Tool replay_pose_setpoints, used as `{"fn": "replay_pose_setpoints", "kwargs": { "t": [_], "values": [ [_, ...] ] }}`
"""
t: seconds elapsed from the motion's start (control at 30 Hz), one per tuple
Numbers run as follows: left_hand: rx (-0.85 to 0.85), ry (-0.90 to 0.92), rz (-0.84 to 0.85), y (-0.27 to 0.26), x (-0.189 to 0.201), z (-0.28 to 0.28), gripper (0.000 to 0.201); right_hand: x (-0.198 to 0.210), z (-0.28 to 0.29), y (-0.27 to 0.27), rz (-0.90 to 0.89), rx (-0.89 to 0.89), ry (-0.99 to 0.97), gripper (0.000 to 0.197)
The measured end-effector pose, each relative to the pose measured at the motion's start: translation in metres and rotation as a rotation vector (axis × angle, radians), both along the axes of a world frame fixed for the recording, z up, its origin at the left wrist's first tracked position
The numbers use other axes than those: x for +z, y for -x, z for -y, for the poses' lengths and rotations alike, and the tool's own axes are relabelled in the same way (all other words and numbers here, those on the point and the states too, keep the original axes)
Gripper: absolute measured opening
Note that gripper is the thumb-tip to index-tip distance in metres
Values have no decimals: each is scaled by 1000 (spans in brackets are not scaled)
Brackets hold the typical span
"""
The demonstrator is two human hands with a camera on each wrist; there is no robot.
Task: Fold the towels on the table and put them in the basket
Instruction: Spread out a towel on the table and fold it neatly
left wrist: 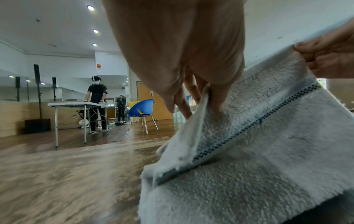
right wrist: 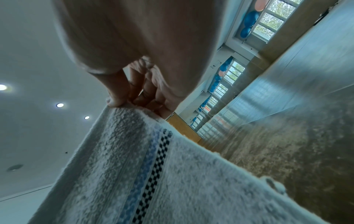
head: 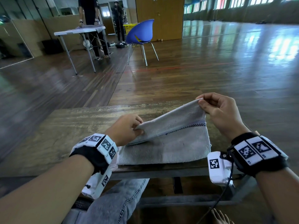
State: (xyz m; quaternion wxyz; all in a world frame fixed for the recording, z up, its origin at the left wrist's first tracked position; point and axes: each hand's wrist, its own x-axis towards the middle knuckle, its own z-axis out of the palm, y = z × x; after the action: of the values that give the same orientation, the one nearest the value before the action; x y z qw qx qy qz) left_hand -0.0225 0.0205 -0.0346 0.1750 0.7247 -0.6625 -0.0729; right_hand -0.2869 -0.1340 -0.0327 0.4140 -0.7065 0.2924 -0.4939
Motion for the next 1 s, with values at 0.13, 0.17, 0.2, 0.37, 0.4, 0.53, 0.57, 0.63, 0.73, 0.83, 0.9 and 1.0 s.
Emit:
{"fn": "replay_pose_setpoints", "kwargs": {
  "t": [0.13, 0.17, 0.2, 0.37, 0.4, 0.53, 0.57, 0.63, 0.73, 0.83, 0.9, 1.0],
  "values": [
    [-55, -28, -4, 9, -8, 3, 24, -3, 1, -1, -10, 0, -11, 18],
    [-53, -49, -37, 11, -12, 4, 27, -3, 2, -1, -13, 1, -12, 18],
    [-41, -76, -71, 13, -17, 5, 26, -4, 3, -1, -17, 0, -13, 19],
    [-22, -169, -138, 20, -36, 13, 14, -6, 10, 1, -12, -32, -21, 19],
    [-34, -174, -141, 21, -39, 14, 14, -6, 12, 2, -11, -42, -21, 19],
    [2, -161, -136, 18, -39, 14, 16, -7, 20, 4, -56, -109, -34, 18],
    [20, -150, -146, 15, -35, 13, 16, -8, 22, 5, -69, -139, -37, 18],
    [50, -106, -162, 8, -26, 9, 18, -9, 23, 7, -97, -205, -45, 19],
    [100, 38, -138, -4, -9, 2, 31, -10, 22, 12, -125, -278, -57, 21],
    [125, 149, -242, -14, 8, -7, 29, -7, 19, 16, -161, -308, -58, 22],
    [120, 206, -296, -19, 17, -13, 27, -3, 16, 18, -192, -306, -30, 22],
    [142, 266, -322, -26, 26, -19, 14, 0, 8, 22, -242, -325, 27, 19]
  ]
}}
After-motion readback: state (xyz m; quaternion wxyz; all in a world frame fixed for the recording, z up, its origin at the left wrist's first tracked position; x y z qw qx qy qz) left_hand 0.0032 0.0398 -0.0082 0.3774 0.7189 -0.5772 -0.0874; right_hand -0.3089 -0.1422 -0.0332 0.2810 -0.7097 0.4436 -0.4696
